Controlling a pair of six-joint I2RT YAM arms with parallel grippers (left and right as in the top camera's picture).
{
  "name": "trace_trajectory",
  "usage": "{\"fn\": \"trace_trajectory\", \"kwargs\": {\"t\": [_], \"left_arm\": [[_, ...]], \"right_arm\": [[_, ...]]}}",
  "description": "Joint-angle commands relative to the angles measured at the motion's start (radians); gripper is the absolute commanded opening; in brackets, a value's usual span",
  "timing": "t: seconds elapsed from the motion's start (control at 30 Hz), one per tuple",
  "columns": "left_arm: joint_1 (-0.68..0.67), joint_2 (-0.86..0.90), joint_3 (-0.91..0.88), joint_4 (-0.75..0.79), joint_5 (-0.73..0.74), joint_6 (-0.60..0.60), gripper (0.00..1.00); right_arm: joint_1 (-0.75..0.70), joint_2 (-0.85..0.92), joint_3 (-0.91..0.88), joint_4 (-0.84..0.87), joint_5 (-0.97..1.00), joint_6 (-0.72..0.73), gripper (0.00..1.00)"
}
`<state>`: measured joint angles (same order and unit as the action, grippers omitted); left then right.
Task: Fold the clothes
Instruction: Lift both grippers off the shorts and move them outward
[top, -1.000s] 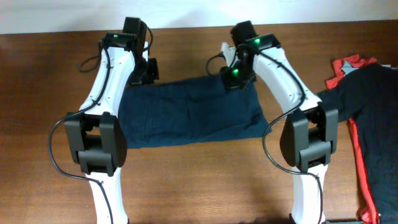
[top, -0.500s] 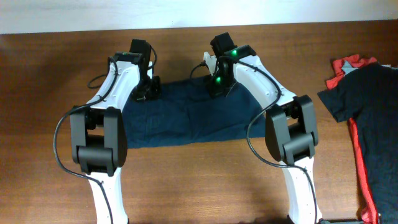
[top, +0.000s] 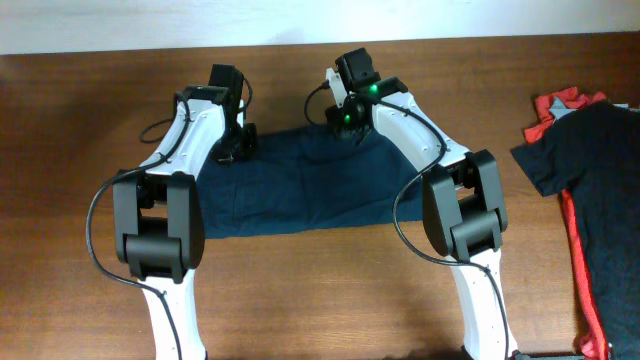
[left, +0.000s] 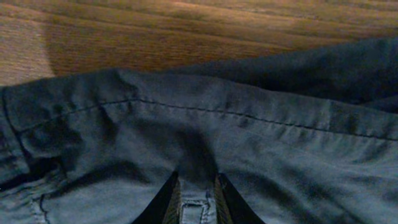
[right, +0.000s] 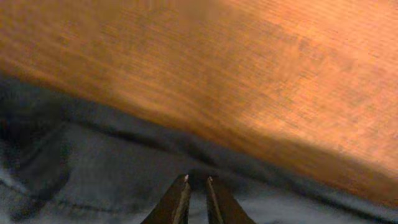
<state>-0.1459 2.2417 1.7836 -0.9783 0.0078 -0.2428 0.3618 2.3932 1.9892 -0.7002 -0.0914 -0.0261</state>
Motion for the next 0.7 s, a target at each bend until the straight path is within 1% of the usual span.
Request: {"fn": "trace_trajectory", "kwargs": {"t": [0.0, 0.03, 0.13, 0.2, 0.23, 0.27, 0.3, 0.4, 0.43, 0.47, 0.5, 0.53, 0.6, 0.67], "left_arm": [[-0.004, -0.016, -0.014, 0.005, -0.016, 0.013, 0.19], [-0.004, -0.016, -0.014, 0.004, -0.016, 0.013, 0.19], [-0.004, -0.016, -0.014, -0.002, -0.016, 0.013, 0.19], [-0.004, -0.020, -0.013, 0.000, -0.015, 0.013, 0.19], [-0.004, -0.026, -0.011, 0.004, -0.015, 0.013, 0.20], [-0.005, -0.039, -0.002, 0.009, -0.015, 0.013, 0.20], [-0.009, -0.055, 0.015, 0.010, -0.015, 0.012, 0.24], [-0.013, -0.094, 0.048, 0.008, -0.015, 0.013, 0.30], [-0.010, -0.113, 0.052, 0.007, -0.016, 0.013, 0.37], [-0.006, -0.122, 0.052, 0.004, -0.016, 0.012, 0.40], [0.008, -0.136, 0.052, -0.011, -0.015, 0.006, 0.47], [0.027, -0.145, 0.052, -0.031, -0.015, -0.002, 0.57], [0.079, -0.148, 0.052, -0.083, -0.015, -0.002, 0.70], [0.127, -0.148, 0.052, -0.127, -0.015, -0.001, 0.73]], "right_arm": [[-0.010, -0.026, 0.057, -0.007, 0.040, 0.008, 0.25], [-0.016, -0.038, 0.095, -0.042, 0.041, 0.008, 0.27], [-0.050, -0.074, 0.230, -0.220, 0.044, 0.009, 0.27], [-0.099, -0.087, 0.332, -0.389, 0.040, 0.051, 0.27], [-0.114, -0.087, 0.354, -0.431, 0.038, 0.053, 0.27], [-0.152, -0.087, 0.375, -0.508, 0.036, 0.053, 0.27], [-0.180, -0.087, 0.375, -0.551, 0.036, 0.053, 0.27], [-0.243, -0.084, 0.368, -0.630, 0.036, 0.053, 0.27], [-0.275, -0.082, 0.364, -0.666, 0.036, 0.053, 0.28], [-0.286, -0.081, 0.360, -0.677, 0.036, 0.052, 0.29], [-0.312, -0.081, 0.352, -0.699, 0.035, 0.049, 0.29], [-0.332, -0.081, 0.343, -0.710, 0.035, 0.045, 0.30], [-0.374, -0.081, 0.305, -0.718, 0.030, 0.029, 0.37], [-0.406, -0.081, 0.260, -0.708, 0.005, 0.002, 0.38]]}}
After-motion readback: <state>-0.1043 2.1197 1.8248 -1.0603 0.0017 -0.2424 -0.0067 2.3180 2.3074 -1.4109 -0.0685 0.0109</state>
